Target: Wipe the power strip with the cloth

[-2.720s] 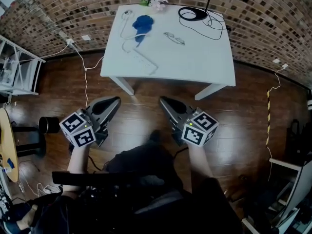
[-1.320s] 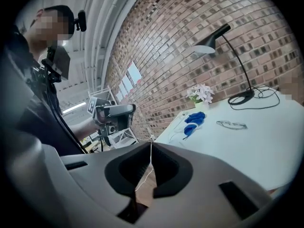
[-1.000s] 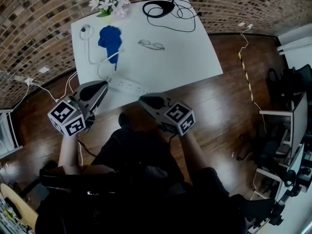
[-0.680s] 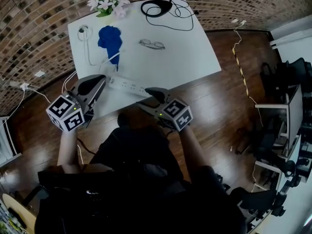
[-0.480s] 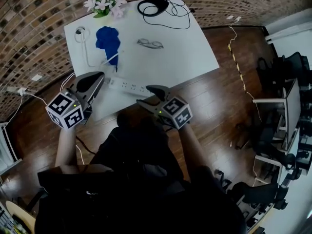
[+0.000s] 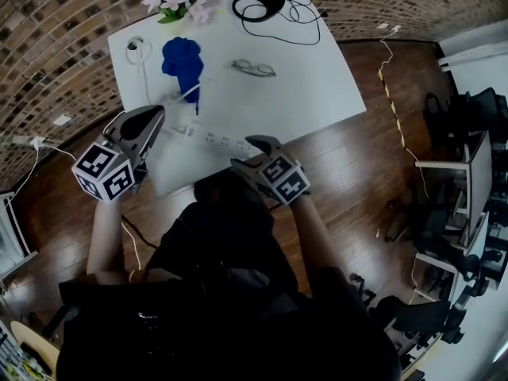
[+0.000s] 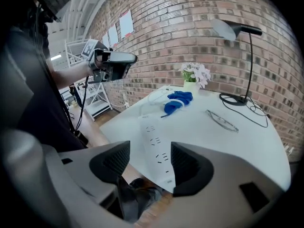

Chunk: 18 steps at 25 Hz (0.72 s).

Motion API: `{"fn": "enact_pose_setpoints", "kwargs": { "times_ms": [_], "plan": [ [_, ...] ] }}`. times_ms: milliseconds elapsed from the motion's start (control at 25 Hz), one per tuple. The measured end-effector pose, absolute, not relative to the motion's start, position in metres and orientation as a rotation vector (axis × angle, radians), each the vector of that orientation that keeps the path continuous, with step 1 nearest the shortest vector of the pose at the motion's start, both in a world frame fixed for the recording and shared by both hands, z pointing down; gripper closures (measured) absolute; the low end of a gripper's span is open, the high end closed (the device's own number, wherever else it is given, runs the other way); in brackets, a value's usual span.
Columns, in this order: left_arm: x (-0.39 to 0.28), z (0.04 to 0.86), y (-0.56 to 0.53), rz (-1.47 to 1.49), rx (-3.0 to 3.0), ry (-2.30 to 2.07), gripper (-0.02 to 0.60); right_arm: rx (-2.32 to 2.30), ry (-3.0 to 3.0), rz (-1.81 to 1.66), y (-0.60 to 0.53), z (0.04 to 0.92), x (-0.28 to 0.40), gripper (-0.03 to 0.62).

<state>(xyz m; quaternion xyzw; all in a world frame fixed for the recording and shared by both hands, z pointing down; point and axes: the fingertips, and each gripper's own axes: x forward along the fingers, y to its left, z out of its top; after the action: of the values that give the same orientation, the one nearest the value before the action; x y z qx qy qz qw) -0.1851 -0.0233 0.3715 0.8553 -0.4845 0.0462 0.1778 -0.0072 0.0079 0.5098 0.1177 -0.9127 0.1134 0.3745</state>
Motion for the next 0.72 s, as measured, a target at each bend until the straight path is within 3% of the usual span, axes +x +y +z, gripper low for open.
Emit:
{"fn": "enact_pose_setpoints", "kwargs": {
  "times_ms": [360, 720],
  "plan": [
    [-0.189, 0.400, -0.046, 0.296, 2.387, -1.337, 0.568, 0.242, -2.260, 0.272, -0.004, 0.550, -0.001, 0.313],
    [-0.229, 0.436, -0.136, 0.493, 2.294, -1.512, 0.569, 0.176, -2.210, 0.194, -0.022, 0.566, -0.003, 0.299]
  ]
}}
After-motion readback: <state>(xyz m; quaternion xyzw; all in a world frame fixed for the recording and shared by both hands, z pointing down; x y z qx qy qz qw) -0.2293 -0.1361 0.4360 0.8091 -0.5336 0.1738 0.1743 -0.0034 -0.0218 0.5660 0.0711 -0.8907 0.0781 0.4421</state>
